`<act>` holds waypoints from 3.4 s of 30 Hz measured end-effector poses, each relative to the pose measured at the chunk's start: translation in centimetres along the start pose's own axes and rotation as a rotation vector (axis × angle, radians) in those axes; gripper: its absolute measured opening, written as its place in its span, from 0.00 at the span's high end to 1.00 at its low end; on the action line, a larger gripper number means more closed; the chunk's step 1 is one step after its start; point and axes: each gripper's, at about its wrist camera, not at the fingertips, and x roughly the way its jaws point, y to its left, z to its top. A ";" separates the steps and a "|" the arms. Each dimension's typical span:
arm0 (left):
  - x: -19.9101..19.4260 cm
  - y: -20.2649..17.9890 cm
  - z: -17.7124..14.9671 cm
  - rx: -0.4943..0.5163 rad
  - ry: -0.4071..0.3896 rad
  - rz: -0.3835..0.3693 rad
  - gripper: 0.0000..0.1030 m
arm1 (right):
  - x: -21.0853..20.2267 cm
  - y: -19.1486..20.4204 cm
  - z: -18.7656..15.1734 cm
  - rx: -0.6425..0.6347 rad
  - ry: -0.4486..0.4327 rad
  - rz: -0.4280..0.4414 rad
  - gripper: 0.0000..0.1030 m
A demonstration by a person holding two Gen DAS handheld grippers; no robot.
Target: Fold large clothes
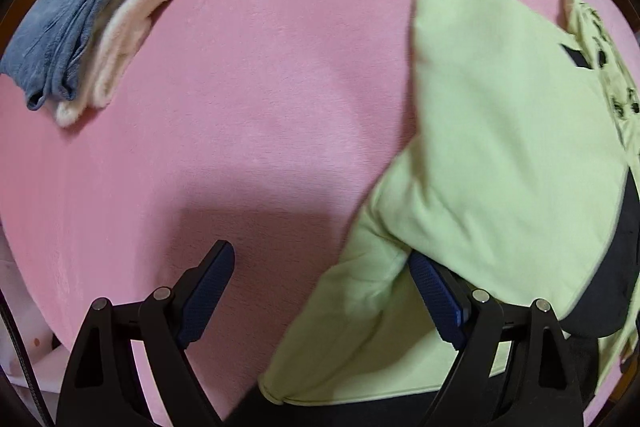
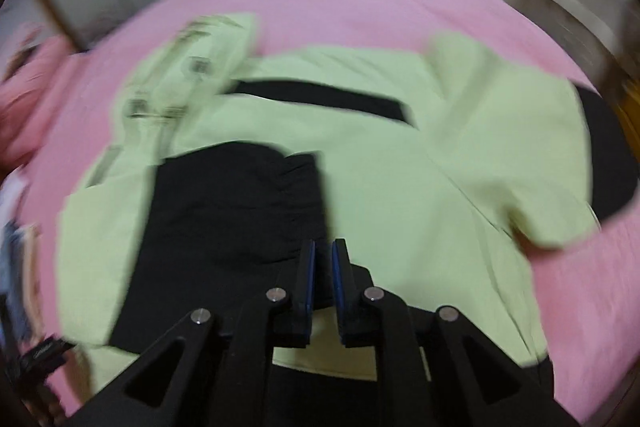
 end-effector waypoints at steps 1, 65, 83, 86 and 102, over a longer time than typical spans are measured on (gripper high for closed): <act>0.1 0.6 0.0 -0.012 0.009 -0.003 0.15 | 0.0 -0.7 -0.2 0.035 -0.009 -0.033 0.91; 2.5 -0.3 9.9 0.128 -0.372 -0.142 0.41 | 10.4 -5.0 8.9 -0.015 -0.110 0.279 1.00; -0.8 -4.1 -3.9 0.270 -0.287 -0.093 0.44 | 5.8 7.3 -3.4 -0.249 0.112 0.566 0.95; -0.1 -3.2 -3.6 0.303 -0.294 -0.087 0.43 | 6.2 4.5 -3.0 -0.272 0.112 0.584 0.98; -1.5 4.5 -3.0 -0.033 -0.248 -0.093 0.36 | 5.5 -6.8 0.9 -0.107 -0.034 0.087 0.96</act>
